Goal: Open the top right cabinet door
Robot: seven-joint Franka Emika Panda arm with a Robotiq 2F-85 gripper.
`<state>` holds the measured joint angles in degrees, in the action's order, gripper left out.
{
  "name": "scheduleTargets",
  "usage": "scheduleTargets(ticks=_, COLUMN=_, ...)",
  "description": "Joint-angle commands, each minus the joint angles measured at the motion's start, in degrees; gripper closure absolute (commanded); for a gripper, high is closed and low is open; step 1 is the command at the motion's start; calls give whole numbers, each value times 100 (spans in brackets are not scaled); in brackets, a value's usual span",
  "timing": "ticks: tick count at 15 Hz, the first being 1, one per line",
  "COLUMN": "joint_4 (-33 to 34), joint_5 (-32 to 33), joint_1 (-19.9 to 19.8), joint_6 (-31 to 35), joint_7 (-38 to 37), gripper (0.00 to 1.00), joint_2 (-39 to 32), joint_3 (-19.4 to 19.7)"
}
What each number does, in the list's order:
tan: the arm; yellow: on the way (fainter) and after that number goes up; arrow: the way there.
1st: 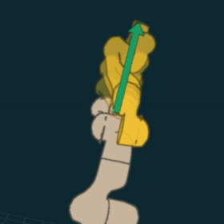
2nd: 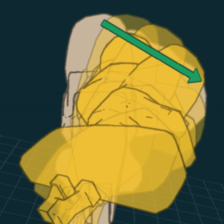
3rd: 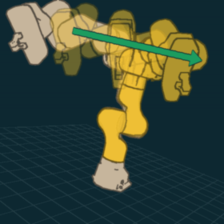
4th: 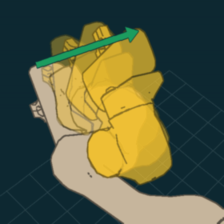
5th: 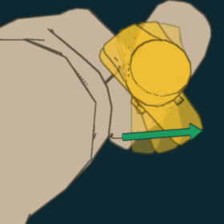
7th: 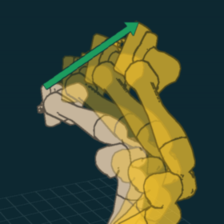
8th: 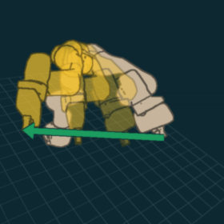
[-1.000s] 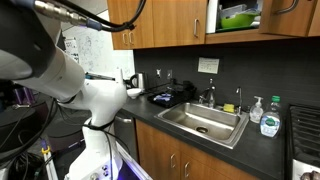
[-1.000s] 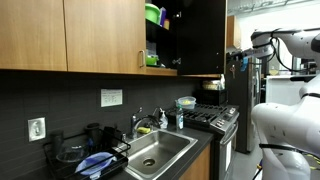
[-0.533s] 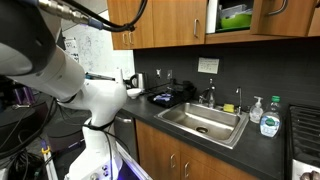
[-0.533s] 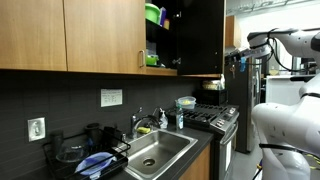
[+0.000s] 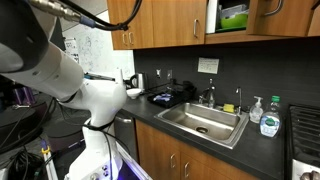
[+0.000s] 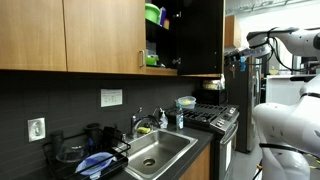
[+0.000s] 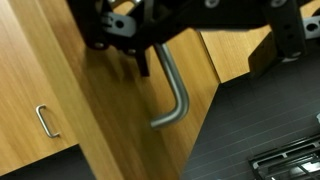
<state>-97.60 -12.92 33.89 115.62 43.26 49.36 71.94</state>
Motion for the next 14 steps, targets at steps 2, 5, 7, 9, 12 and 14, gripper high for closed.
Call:
scheduleTargets(ticks=2, joint_4=-879, joint_5=-132, joint_1=-838, joint_6=205, joint_7=-244, gripper=0, joint_2=49, joint_3=-712)
scheduleTargets(ticks=5, joint_4=-1437, joint_5=-162, joint_1=-1403, joint_6=482, joint_7=-188, gripper=0, joint_2=200, joint_3=-1192)
scheduleTargets(ticks=7, joint_4=-1106, joint_5=-195, joint_1=-1075, joint_6=496, joint_7=-102, gripper=0, joint_2=-43, joint_3=-902)
scheduleTargets(ticks=9, joint_4=-1548, joint_5=-240, joint_1=-1548, joint_6=527, joint_7=-128, gripper=0, joint_2=133, joint_3=-1246)
scheduleTargets(ticks=12, joint_4=-1548, joint_5=-240, joint_1=-1548, joint_6=527, joint_7=-128, gripper=0, joint_2=133, joint_3=-1246)
scheduleTargets(ticks=14, joint_4=-1548, joint_5=-240, joint_1=-1548, joint_6=527, joint_7=-128, gripper=0, joint_2=133, joint_3=-1246)
